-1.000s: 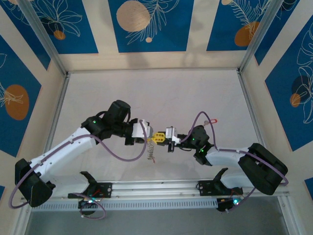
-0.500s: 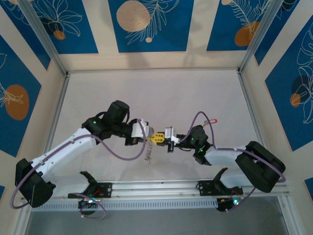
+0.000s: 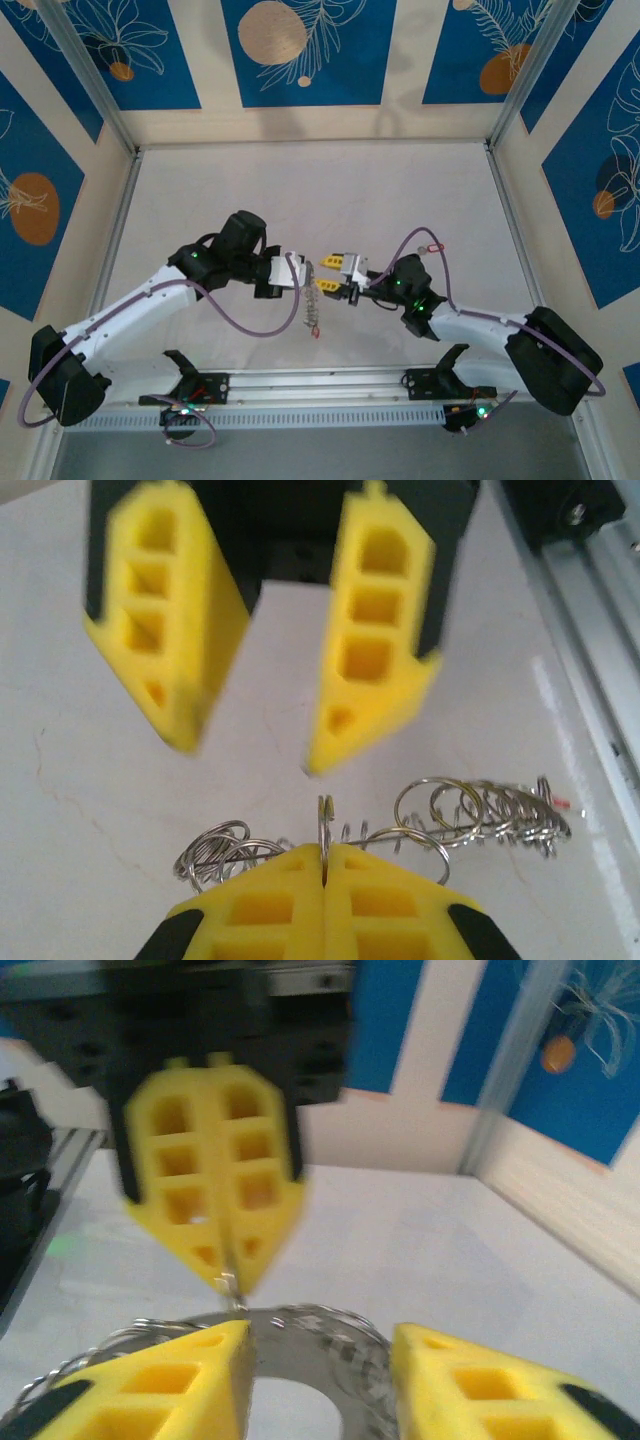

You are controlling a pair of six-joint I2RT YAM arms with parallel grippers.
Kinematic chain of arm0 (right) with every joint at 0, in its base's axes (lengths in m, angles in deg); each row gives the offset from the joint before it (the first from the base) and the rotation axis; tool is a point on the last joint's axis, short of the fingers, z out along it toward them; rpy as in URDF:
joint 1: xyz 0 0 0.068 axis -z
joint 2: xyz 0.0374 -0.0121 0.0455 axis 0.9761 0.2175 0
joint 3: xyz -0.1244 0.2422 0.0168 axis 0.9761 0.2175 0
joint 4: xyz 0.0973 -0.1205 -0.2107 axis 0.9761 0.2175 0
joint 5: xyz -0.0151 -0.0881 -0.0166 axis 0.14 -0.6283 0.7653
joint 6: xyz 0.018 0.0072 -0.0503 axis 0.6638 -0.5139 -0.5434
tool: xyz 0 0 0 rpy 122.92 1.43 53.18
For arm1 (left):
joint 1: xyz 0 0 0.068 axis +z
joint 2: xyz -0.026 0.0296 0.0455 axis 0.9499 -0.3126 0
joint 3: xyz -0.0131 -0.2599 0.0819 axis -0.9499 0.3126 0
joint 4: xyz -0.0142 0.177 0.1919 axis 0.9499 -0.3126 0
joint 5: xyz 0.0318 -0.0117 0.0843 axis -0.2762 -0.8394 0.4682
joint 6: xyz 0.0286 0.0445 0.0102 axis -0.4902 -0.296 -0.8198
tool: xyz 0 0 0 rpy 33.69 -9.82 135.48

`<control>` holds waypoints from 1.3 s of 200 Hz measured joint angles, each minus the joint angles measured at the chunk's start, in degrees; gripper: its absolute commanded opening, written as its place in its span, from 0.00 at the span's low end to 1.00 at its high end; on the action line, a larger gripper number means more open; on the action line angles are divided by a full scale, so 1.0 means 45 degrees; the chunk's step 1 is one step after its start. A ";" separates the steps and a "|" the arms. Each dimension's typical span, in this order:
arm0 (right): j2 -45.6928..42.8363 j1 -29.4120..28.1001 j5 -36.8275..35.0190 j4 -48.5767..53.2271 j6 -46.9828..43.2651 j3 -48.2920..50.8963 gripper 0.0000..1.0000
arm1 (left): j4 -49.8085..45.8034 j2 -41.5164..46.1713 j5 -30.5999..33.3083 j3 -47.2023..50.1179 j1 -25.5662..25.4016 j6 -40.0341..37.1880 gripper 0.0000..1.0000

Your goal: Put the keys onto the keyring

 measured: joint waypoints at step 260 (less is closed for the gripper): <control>0.5693 1.0180 -0.4537 1.6179 0.9598 -0.7674 0.32 | 0.0374 -0.0282 -0.0010 0.0005 -0.0019 0.1015 0.00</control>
